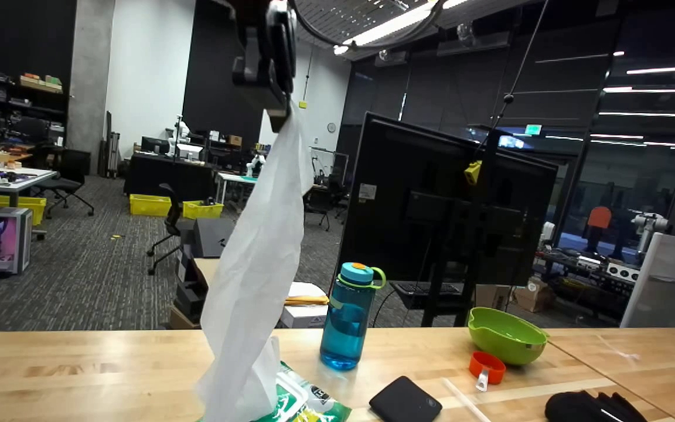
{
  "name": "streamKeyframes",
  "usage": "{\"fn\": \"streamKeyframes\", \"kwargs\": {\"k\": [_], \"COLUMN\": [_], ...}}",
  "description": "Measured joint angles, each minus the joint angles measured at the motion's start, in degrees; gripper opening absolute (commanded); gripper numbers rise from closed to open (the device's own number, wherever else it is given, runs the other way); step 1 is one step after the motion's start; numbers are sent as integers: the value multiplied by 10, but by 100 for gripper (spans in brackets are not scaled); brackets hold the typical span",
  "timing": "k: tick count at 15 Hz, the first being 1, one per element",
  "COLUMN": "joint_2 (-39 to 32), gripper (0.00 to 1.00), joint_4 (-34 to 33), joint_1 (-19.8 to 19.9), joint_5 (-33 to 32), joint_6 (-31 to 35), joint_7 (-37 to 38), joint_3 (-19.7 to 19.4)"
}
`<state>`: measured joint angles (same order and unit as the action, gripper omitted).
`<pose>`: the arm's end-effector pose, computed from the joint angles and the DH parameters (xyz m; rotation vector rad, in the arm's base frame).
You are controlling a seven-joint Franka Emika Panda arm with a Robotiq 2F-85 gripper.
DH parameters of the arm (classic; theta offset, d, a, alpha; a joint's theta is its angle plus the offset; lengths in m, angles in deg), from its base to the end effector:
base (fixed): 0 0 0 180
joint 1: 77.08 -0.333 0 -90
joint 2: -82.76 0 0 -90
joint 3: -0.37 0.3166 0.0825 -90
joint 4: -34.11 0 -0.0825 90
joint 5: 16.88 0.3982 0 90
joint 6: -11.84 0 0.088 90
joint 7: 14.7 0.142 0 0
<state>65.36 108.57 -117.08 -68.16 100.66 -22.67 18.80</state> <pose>0.4646 0.4779 0.5852 1.9942 1.2860 0.3812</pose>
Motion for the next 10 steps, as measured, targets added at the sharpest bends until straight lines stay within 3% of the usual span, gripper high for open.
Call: {"fn": "streamKeyframes", "kwargs": {"k": [10], "joint_2": [132], "gripper": [0], "joint_4": [213], "joint_1": [102], "joint_5": [138], "joint_6": [83], "joint_7": [157], "joint_3": [1]}}
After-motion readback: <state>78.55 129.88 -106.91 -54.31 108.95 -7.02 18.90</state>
